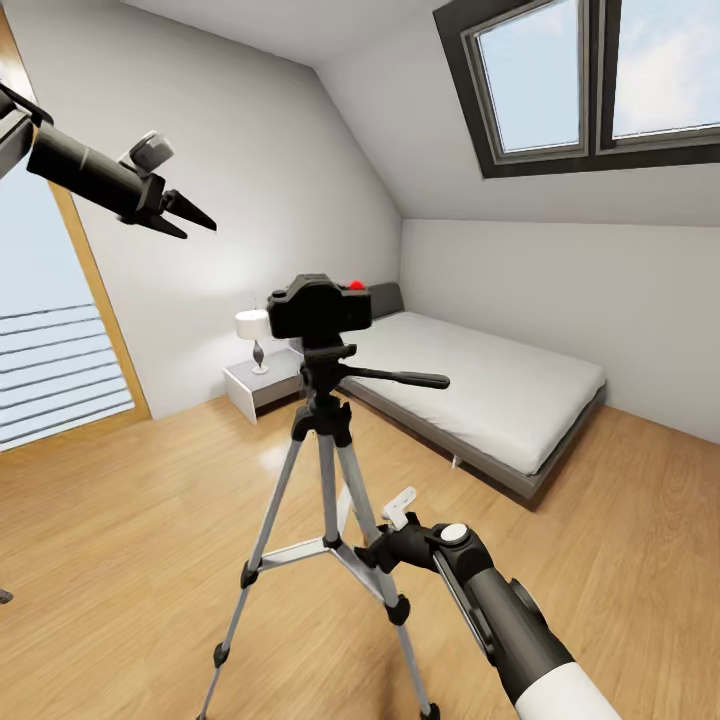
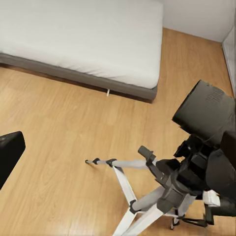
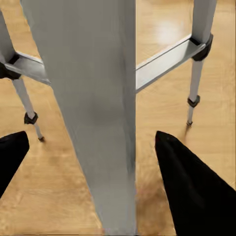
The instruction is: Attach the digital camera to the camera tripod in the bedroom.
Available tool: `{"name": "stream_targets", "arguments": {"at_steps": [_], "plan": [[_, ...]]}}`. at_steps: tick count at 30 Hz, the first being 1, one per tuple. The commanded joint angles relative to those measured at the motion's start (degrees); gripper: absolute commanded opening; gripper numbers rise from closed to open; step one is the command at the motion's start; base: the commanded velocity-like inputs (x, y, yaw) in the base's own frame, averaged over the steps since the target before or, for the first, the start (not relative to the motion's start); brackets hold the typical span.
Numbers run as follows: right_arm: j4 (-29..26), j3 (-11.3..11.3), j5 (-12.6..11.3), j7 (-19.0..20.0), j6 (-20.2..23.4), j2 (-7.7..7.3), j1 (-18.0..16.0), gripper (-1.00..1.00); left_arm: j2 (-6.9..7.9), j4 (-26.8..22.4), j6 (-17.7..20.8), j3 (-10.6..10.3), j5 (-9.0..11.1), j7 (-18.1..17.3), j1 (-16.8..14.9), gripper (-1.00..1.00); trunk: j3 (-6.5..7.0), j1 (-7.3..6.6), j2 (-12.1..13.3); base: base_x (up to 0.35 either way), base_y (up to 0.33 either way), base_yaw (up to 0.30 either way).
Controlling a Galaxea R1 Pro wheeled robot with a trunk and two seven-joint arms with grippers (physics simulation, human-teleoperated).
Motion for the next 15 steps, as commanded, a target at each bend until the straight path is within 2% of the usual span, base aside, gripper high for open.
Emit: {"name": "stream_targets", "arguments": {"at_steps": [1, 6, 15], "plan": [[-0.1, 0.0, 0.6, 0.4, 0.2, 0.04, 0.0, 1.0, 0.07, 0.1, 0.6, 0.4, 0.4, 0.4, 0.0, 1.0, -0.07, 0.0, 0.0, 0.0, 0.0, 0.0], [-0.1, 0.0, 0.6, 0.4, 0.2, 0.06, 0.0, 1.0, 0.26, 0.4, 0.6, 2.5, 0.3, 2.1, 0.1, 1.0, -0.07, 0.0, 0.0, 0.0, 0.0, 0.0], [-0.1, 0.0, 0.6, 0.4, 0.2, 0.06, 0.0, 1.0, 0.41, 0.5, 0.6, 3.3, 0.3, 2.9, 0.3, 1.0, -0.07, 0.0, 0.0, 0.0, 0.0, 0.0]]}}
